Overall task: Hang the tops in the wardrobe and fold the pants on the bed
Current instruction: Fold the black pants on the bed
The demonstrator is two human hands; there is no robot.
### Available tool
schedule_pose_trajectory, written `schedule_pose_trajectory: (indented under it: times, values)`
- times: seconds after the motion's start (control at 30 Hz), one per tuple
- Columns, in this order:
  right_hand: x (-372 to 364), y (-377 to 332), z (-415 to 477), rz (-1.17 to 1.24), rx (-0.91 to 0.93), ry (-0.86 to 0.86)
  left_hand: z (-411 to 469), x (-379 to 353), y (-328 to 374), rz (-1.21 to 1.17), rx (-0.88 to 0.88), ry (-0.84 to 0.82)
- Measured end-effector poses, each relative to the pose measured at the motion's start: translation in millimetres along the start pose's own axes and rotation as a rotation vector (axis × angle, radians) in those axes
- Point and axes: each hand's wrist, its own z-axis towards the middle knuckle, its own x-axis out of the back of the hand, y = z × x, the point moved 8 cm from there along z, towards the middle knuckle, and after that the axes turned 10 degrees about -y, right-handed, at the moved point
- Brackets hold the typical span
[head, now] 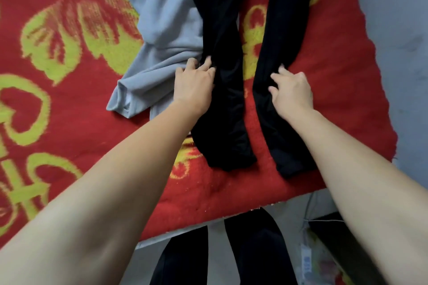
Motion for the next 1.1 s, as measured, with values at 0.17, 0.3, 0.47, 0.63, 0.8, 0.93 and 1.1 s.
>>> schedule_pose_trajectory:
  times: [0.17, 0.3, 0.47, 0.63, 0.8, 0.93, 1.1]
  values:
    - [23, -34, -39, 0.237, -0.012, 0.063, -79, 28, 0, -0.383, 0.024, 0.295]
    - [-32, -74, -92, 0.189, 0.074, -0.281, -136, -1, -25, -0.462, 0.182, 0.184]
    - [-95, -77, -140, 0.013, 0.111, -0.562, -178, -82, -46, -0.321, 0.175, -0.353]
    - [-66, -58, -102, 0.105, -0.062, -0.382, -180, -88, -55, -0.306, 0.185, -0.469]
    - [-21, -63, -41, 0.626, -0.135, -0.094, -140, -10, -58, -0.332, 0.174, 0.081]
    - [-12, -74, -24, 0.422, -0.033, -0.079, -97, 33, -62, -0.383, 0.135, 0.256]
    - [-29, -63, -61, 0.031, 0.255, -0.273, -36, 58, -58, -0.23, 0.103, 0.218]
